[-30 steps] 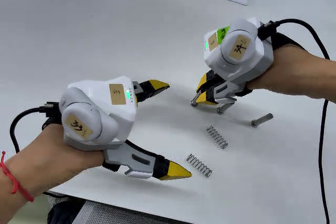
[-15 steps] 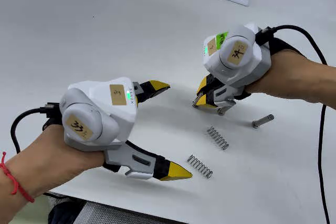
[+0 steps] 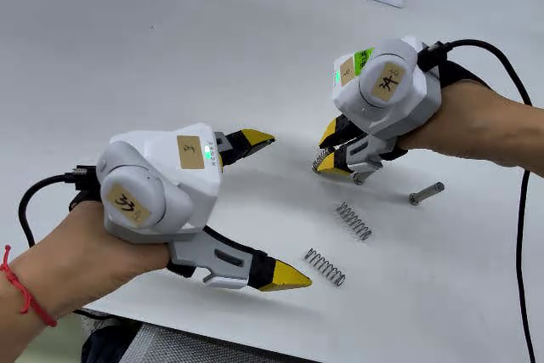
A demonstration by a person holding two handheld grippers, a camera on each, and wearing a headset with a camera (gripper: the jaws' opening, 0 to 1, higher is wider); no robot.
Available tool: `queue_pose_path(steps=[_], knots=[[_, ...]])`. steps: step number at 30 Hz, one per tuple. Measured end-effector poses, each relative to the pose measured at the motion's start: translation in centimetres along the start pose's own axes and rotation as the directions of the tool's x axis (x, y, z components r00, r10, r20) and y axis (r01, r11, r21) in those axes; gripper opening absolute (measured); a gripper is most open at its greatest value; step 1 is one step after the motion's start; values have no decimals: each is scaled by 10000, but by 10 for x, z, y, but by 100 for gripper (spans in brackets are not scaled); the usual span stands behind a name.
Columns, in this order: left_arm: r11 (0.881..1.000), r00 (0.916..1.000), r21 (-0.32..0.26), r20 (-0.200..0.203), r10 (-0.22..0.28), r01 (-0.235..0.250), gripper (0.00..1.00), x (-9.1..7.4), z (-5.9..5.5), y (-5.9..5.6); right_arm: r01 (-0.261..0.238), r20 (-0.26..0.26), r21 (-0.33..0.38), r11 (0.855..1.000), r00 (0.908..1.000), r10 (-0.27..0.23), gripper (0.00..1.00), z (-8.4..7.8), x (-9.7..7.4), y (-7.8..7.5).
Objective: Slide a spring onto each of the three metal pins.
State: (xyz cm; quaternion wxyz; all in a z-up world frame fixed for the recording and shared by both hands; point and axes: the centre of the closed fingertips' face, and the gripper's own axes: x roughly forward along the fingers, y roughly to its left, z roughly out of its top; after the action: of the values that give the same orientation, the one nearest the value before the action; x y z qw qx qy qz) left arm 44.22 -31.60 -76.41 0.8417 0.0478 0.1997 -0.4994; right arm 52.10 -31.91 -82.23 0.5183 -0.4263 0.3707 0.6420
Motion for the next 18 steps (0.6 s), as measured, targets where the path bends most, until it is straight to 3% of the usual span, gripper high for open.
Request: queue_pose_path(steps=[10, 16, 18], knots=[[10000, 10000, 92, -83, 2, -1, 100, -1, 1, 0, 210, 514, 223, 9995, 9984, -221, 27, 2, -13, -1], [9999, 9999, 143, -173, -5, 8, 100, -1, 1, -2, 241, 1035, 444, 9987, 9942, -286, 33, 9, -30, 9], [9998, 9998, 174, -186, -6, 9, 100, -2, 2, -2, 273, 1187, 481, 9985, 9924, -328, 35, 4, -30, 9]])
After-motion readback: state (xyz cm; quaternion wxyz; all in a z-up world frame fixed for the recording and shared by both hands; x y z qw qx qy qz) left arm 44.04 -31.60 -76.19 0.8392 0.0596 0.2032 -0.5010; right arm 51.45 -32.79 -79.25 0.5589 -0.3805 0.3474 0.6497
